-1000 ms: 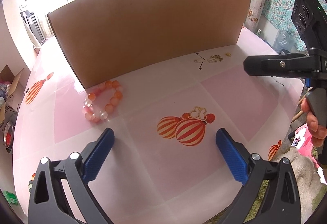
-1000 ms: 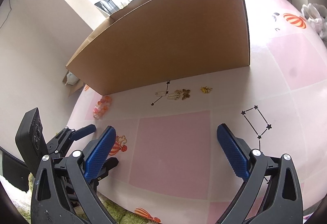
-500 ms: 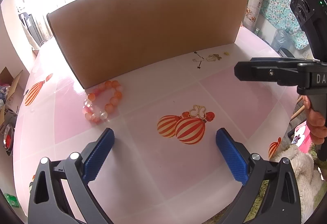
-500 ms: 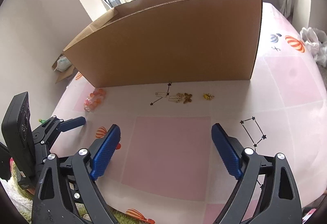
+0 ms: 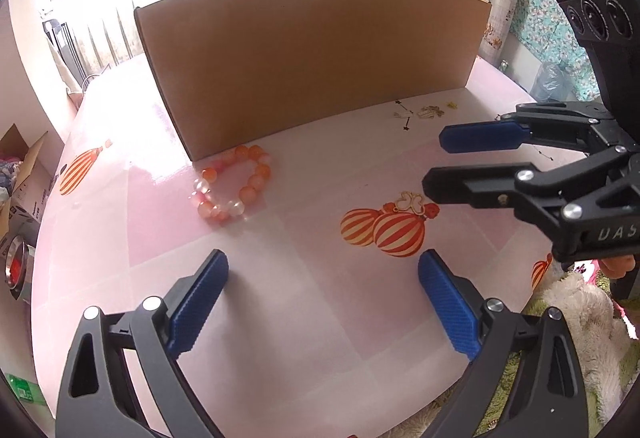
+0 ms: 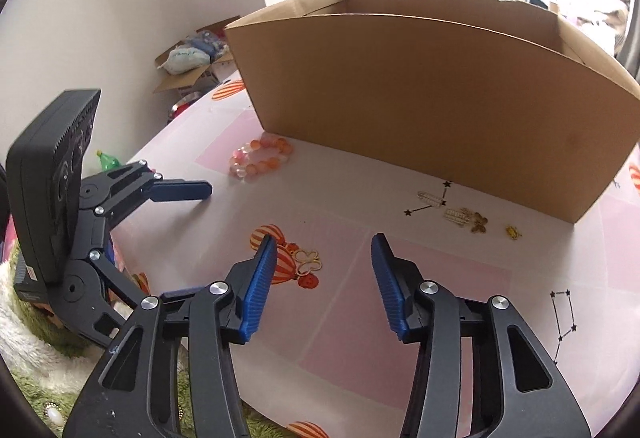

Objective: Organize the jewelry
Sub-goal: 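Open the left tool and raise it away from the butterfly charm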

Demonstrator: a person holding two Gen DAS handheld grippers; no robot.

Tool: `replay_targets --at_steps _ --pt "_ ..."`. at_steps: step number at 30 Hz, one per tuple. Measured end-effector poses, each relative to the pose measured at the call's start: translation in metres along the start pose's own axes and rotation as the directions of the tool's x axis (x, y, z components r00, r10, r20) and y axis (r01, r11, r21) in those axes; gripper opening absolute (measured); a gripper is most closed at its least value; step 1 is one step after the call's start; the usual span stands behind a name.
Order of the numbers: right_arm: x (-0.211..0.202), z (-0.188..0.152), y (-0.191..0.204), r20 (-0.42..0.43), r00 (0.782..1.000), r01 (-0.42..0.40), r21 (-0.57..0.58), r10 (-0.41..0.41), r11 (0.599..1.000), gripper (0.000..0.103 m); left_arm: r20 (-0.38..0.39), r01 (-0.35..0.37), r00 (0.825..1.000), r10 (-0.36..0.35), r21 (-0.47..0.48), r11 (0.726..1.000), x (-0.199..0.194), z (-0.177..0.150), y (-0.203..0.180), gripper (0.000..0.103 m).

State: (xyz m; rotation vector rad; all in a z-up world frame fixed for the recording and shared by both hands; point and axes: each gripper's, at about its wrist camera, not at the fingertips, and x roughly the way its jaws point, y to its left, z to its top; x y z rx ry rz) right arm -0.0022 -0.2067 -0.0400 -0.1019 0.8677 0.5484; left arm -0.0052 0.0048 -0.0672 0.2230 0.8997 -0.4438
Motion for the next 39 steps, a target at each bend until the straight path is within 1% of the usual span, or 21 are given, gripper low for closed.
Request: replay_targets --at_steps 2,3,4,5,6,7,9,11,13,14,25,27,28,29,30,31,34,36,37,38,39 --pt "0.005 -0.001 0.006 -0.014 1.000 0.006 -0.054 -0.007 0.999 0.038 0.006 0.005 1.000 -0.005 0.003 1.000 -0.001 0.000 0.000 0.087" --pt "0.008 0.000 0.008 -0.022 1.000 0.009 -0.077 -0.010 0.997 0.036 0.009 0.006 1.000 -0.006 0.004 1.000 0.000 0.000 -0.001 0.084" --pt "0.012 0.001 0.011 -0.032 0.999 0.013 -0.101 -0.016 0.995 0.032 0.011 0.009 1.000 -0.009 0.006 1.000 0.000 0.001 -0.001 0.083" --pt "0.015 0.001 0.014 -0.042 0.999 0.018 -0.126 -0.024 0.992 0.025 0.015 0.011 1.000 -0.011 0.007 1.000 0.000 0.001 -0.002 0.079" --pt "0.017 0.000 0.015 -0.056 0.998 0.023 -0.150 -0.032 0.988 0.022 0.019 0.013 1.000 -0.013 0.008 1.000 0.001 0.001 -0.002 0.075" --pt "0.018 -0.002 0.016 -0.071 0.997 0.023 -0.171 -0.036 0.985 0.017 0.022 0.014 1.000 -0.014 0.008 1.000 0.001 0.001 -0.002 0.074" --pt "0.016 -0.004 0.018 -0.068 0.997 0.025 -0.203 -0.040 0.979 0.015 0.025 0.007 1.000 -0.007 0.012 1.000 0.002 0.002 -0.002 0.069" --pt "0.014 -0.004 0.019 -0.078 0.996 0.018 -0.223 -0.036 0.975 0.011 0.029 0.012 1.000 -0.012 0.010 1.000 0.003 0.002 -0.002 0.066" --pt "0.014 -0.005 0.020 -0.082 0.996 0.020 -0.242 -0.041 0.970 0.011 0.031 0.012 0.999 -0.012 0.008 1.000 0.004 0.003 -0.001 0.063" --pt "0.013 -0.005 0.020 -0.086 0.996 0.010 -0.246 -0.032 0.969 0.000 0.033 0.013 0.999 -0.013 0.006 1.000 0.005 0.003 -0.001 0.062" --pt "0.024 0.001 0.023 -0.069 0.997 0.009 -0.192 -0.022 0.981 0.000 0.043 0.015 0.999 -0.016 0.011 1.000 0.006 0.004 -0.004 0.060" --pt "0.023 0.003 0.020 -0.062 0.998 -0.008 -0.168 -0.003 0.986 0.003 0.043 0.015 0.999 -0.015 0.009 1.000 0.009 0.003 -0.004 0.060" --pt "0.024 0.005 0.017 -0.059 0.998 -0.013 -0.166 0.003 0.986 0.011 0.042 0.015 0.999 -0.015 0.005 1.000 0.009 0.003 -0.004 0.060" --pt "0.025 0.006 0.017 -0.052 0.999 -0.006 -0.169 -0.003 0.986 0.024 0.041 0.015 0.999 -0.015 0.000 1.000 0.010 0.004 -0.004 0.060" --pt "0.025 0.006 0.018 -0.042 0.999 0.010 -0.179 -0.018 0.984 0.028 0.040 0.016 0.999 -0.016 -0.005 1.000 0.011 0.004 -0.003 0.060" --pt "0.027 0.006 0.019 -0.038 0.999 0.021 -0.194 -0.029 0.981 0.029 0.040 0.019 0.999 -0.019 -0.010 1.000 0.012 0.005 -0.003 0.060" --pt "0.037 0.006 0.018 -0.071 0.997 0.013 -0.209 -0.029 0.978 0.029 0.037 0.025 0.999 -0.024 -0.019 1.000 0.015 0.008 -0.004 0.060" --pt "0.039 0.006 0.019 -0.070 0.997 0.008 -0.224 -0.025 0.975 0.029 0.033 0.023 0.999 -0.022 -0.015 1.000 0.016 0.008 -0.005 0.060" --pt "0.040 0.008 0.019 -0.078 0.997 0.005 -0.230 -0.023 0.973 0.026 0.031 0.020 0.999 -0.019 -0.013 1.000 0.014 0.006 -0.004 0.060" --pt "0.039 0.009 0.019 -0.086 0.996 0.000 -0.234 -0.021 0.972 0.010 0.031 0.018 0.999 -0.017 -0.011 1.000 0.014 0.006 -0.004 0.060" --pt "0.039 0.010 0.019 -0.093 0.995 -0.003 -0.233 -0.020 0.973 0.011 0.032 0.019 0.999 -0.019 -0.012 1.000 0.014 0.006 -0.004 0.061"
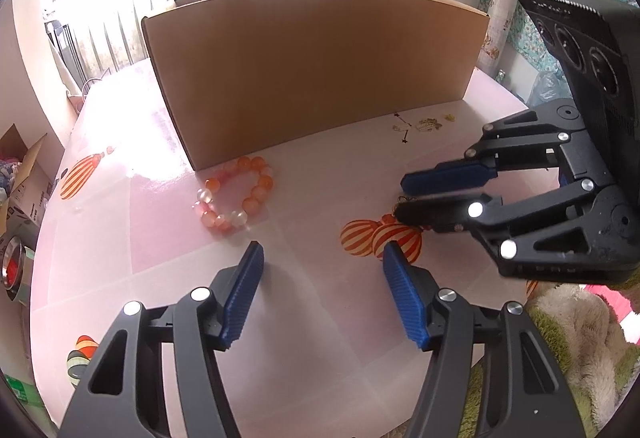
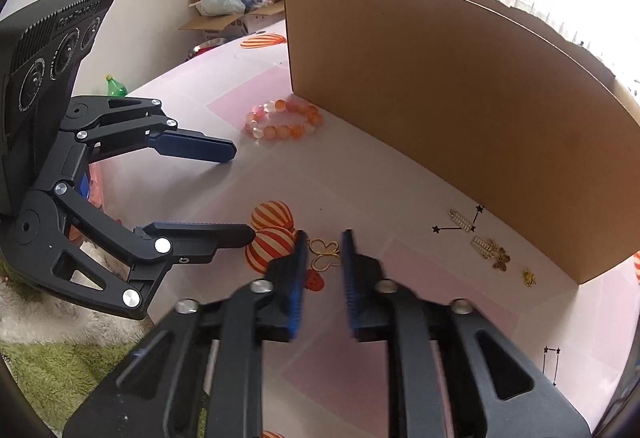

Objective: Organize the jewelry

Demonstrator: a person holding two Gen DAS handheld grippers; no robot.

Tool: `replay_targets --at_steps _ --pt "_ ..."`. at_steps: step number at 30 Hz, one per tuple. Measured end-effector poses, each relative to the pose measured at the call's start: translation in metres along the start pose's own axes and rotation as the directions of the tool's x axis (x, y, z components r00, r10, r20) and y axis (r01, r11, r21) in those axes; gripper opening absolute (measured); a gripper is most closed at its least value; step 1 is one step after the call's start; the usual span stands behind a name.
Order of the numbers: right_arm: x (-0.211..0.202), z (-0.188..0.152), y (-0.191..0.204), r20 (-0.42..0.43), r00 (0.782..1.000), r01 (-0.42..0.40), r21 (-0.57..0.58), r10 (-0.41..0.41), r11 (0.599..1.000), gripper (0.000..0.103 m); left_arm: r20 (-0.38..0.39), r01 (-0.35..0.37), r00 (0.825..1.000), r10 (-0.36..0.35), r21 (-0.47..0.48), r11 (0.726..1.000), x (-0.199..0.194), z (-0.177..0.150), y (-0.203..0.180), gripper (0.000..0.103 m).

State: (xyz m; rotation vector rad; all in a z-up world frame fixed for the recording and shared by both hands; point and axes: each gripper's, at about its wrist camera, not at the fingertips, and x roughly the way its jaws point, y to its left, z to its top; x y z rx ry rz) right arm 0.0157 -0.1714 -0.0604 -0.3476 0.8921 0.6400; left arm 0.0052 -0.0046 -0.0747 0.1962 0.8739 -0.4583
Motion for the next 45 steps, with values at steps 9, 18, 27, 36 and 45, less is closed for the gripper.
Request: replay_targets --at_steps 9,18,27,36,45 --pt "-0.002 -0.005 -0.005 0.013 1.000 -0.023 0.046 0.023 0.999 0.010 0.010 0.004 1.000 -0.004 -0.006 1.000 -0.002 0.000 0.001 0.060" --pt "-0.015 -0.014 -0.014 0.030 1.000 0.001 0.120 -0.004 0.993 0.000 0.038 0.007 0.999 -0.007 -0.002 1.000 -0.008 0.006 -0.002 0.060" --pt "-0.036 -0.031 -0.025 0.066 0.997 0.020 0.210 -0.035 0.977 0.003 0.035 0.028 0.999 -0.029 0.028 0.999 -0.005 0.013 -0.014 0.060" --pt "-0.034 -0.036 -0.033 0.068 0.997 0.015 0.282 -0.036 0.959 0.015 0.032 0.068 0.997 -0.072 0.111 0.992 0.003 0.020 -0.033 0.051" --pt "-0.039 -0.040 -0.054 0.127 0.992 -0.036 0.401 -0.016 0.915 0.015 -0.029 0.074 0.997 -0.070 0.168 0.983 0.024 0.030 -0.045 0.027"
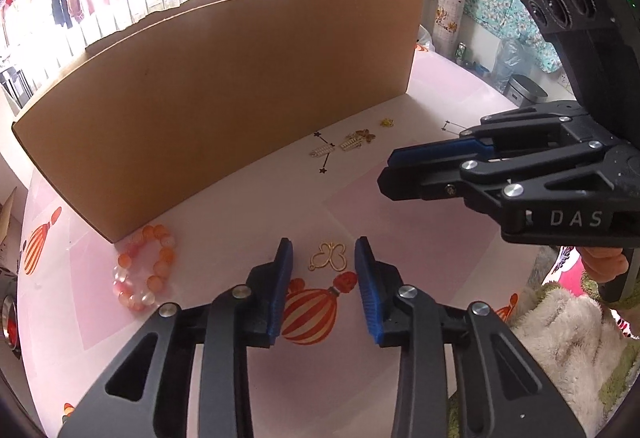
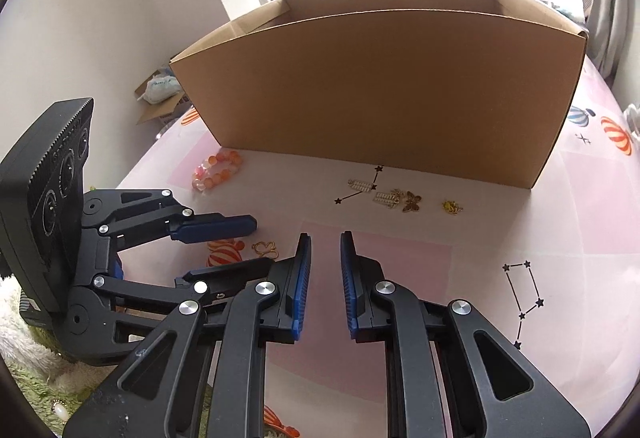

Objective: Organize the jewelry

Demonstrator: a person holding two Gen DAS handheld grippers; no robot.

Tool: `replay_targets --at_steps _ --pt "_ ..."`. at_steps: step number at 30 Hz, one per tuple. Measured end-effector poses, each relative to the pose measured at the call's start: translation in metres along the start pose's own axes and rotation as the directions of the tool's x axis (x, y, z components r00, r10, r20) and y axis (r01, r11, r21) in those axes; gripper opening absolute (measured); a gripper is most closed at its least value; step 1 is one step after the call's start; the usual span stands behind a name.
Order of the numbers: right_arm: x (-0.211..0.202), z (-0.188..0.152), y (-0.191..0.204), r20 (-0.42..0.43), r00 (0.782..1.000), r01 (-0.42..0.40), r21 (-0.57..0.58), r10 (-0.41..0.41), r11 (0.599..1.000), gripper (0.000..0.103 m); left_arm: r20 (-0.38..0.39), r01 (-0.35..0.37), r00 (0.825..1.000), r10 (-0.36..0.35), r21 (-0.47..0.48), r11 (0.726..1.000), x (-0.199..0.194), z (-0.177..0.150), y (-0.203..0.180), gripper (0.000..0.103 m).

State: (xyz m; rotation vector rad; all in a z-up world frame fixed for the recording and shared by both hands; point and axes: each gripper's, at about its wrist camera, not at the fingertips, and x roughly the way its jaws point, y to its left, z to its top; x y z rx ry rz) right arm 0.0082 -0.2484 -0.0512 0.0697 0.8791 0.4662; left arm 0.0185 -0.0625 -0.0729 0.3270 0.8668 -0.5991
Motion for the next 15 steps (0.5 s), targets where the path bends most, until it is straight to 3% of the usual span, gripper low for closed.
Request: replay_targets --at_steps 5,15 --pt "0.001 -0.002 -0.007 0.012 1.000 -0.017 0.032 0.016 0.999 0.016 -0.022 -0.007 1.000 0.008 0.031 0.999 -0.001 0.002 -0.003 0.016" --pt "-0.011 -0.003 -0.015 0.047 0.999 -0.024 0.058 0.022 0.998 0.018 -0.026 -0.024 0.999 0.026 0.057 0.998 -0.005 -0.002 -0.007 0.015"
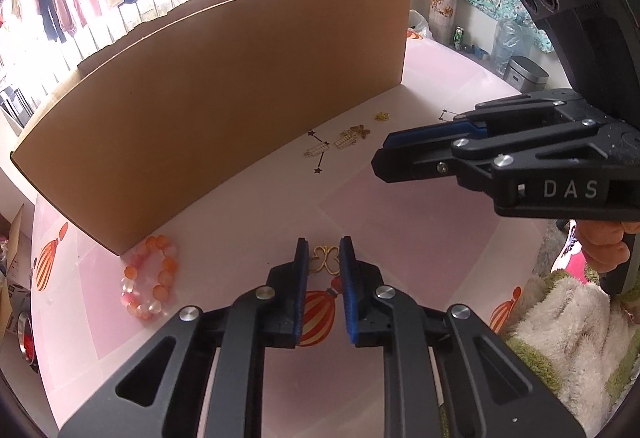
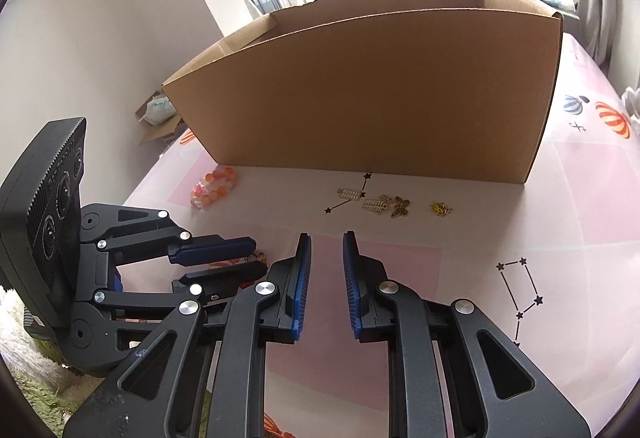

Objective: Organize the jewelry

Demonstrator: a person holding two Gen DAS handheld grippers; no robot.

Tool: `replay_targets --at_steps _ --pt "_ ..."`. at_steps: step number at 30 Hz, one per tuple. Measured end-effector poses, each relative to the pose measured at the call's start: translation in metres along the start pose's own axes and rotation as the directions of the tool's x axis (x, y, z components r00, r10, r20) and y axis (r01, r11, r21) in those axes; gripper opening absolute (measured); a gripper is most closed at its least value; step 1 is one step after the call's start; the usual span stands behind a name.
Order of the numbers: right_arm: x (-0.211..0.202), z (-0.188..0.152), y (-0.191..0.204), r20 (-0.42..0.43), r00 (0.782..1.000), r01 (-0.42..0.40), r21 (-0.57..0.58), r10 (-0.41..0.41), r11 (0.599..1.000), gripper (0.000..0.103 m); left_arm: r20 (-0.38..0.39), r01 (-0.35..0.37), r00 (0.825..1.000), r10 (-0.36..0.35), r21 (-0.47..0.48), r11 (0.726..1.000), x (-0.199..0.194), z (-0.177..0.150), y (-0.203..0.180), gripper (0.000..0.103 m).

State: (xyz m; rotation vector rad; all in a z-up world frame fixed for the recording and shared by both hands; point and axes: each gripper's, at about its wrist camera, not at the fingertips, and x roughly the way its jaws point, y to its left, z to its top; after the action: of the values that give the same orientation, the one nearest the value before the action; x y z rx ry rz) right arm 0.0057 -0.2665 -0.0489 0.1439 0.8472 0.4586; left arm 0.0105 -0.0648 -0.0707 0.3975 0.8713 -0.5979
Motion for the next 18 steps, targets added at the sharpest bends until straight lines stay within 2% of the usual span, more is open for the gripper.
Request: replay_targets --at_steps 7,8,17,18 --pt "-0.003 0.002 0.000 0.017 1.000 0.015 0.005 -0.015 1.000 0.018 0.018 -0.001 1.000 0.001 -0.005 1.000 -0.004 0.000 -0.004 0.015" --pt "-0.003 0.002 0.000 0.020 1.000 0.019 0.008 -0.019 1.000 0.018 0.021 -0.001 1.000 0.001 -0.008 1.000 -0.005 0.000 -0.004 0.001" --pt "-0.009 0.002 -0.008 0.026 0.998 0.060 0.030 -0.060 0.998 0.018 0.034 0.024 0.999 -0.023 -0.045 0.999 -0.009 0.000 0.005 0.002" --pt "-0.009 0.002 -0.007 0.025 0.998 0.062 0.029 -0.062 0.998 0.018 0.036 0.031 0.999 -0.029 -0.050 0.998 -0.010 0.001 0.007 0.007"
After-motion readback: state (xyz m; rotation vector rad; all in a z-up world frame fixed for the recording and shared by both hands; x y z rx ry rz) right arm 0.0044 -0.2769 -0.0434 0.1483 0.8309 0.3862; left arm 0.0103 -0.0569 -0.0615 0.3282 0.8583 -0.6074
